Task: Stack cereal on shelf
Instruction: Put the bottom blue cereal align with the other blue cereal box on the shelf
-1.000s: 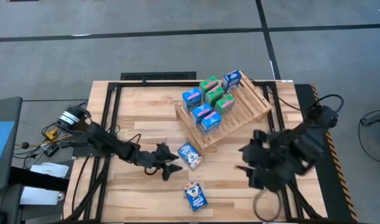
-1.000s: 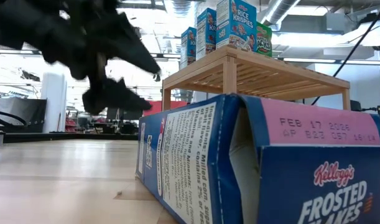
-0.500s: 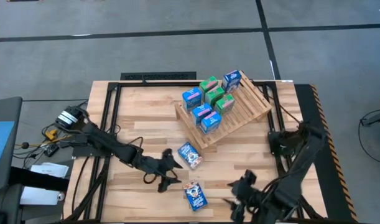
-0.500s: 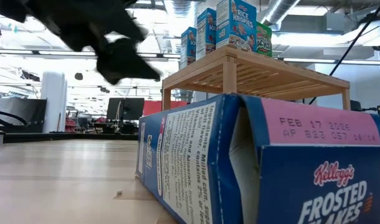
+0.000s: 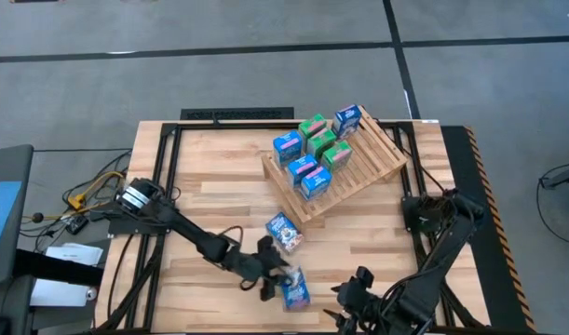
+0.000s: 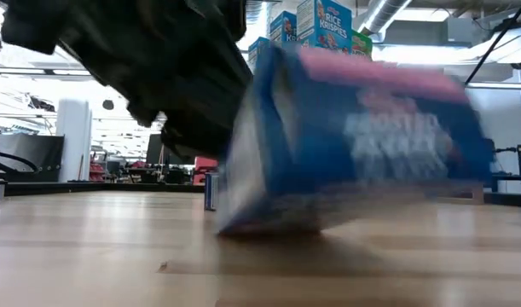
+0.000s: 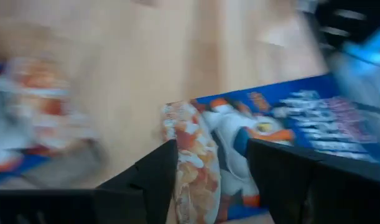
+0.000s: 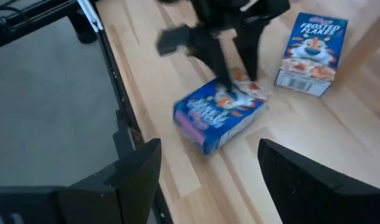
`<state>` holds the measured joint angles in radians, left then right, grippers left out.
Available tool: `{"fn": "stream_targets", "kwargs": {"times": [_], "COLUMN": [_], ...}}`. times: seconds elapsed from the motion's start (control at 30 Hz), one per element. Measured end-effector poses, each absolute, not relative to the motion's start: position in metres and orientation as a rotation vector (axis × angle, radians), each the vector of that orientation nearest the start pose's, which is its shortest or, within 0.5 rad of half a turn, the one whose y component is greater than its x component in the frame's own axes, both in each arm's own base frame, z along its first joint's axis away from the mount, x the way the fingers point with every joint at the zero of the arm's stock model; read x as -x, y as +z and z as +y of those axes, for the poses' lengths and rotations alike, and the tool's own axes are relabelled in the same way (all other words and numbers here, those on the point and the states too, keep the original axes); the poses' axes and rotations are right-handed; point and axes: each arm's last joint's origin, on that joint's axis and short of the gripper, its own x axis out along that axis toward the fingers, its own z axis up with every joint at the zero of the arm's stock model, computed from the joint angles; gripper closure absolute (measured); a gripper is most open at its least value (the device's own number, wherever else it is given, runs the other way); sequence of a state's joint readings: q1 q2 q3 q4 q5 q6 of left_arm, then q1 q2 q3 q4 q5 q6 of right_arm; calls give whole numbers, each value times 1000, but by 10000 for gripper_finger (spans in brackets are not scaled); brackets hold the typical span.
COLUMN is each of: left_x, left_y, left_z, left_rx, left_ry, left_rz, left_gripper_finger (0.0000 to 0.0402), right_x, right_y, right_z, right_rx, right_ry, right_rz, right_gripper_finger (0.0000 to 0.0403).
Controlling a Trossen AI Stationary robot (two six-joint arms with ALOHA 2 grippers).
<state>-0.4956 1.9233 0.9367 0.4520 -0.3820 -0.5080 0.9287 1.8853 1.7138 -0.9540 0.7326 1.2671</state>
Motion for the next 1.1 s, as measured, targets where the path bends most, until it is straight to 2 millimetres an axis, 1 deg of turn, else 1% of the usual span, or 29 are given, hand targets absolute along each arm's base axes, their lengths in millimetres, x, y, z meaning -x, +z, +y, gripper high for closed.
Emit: {"fn": "stream_targets", "kwargs": {"times": [0.03, 0.1, 0.23, 0.4, 0.47, 0.57, 0.67, 0.77, 0.83, 0.93, 1.03, 1.1], "left_x": [-338, -343, -345, -340, -338, -338, -336, -333, -333, -332, -332, -331], "left_y": [130, 136, 136, 127, 126, 125, 123, 120, 120, 120, 119, 118], "left_z": [-168, -166, -164, -163, -163, -163, -162, -160, -160, -162, -162, -162], "left_rx": [263, 279, 304, 400, 402, 403, 450, 515, 543, 547, 544, 537], "left_ry": [67, 126, 142, 204, 218, 223, 253, 300, 306, 297, 300, 296], "left_rz": [513, 483, 491, 549, 550, 558, 574, 605, 613, 612, 609, 627], "left_gripper_finger": [222, 237, 263, 291, 300, 313, 327, 343, 354, 369, 379, 383], "right_x": [-248, -246, -239, -229, -227, -227, -233, -244, -251, -259, -269, -276], "right_y": [292, 294, 294, 293, 292, 292, 290, 288, 285, 279, 268, 262], "right_z": [303, 303, 309, 314, 314, 312, 308, 302, 298, 291, 287, 285], "right_rx": [-361, -357, -347, -346, -278, -106, 69, 180, 235, 265, 268, 267], "right_ry": [-295, -284, -265, -253, -239, -180, -95, -9, 17, 20, 22, 56], "right_rz": [701, 699, 705, 713, 722, 757, 817, 874, 899, 895, 883, 871], "right_gripper_finger": [112, 112, 112, 112, 112, 112, 112, 112, 112, 112, 112, 112]}}
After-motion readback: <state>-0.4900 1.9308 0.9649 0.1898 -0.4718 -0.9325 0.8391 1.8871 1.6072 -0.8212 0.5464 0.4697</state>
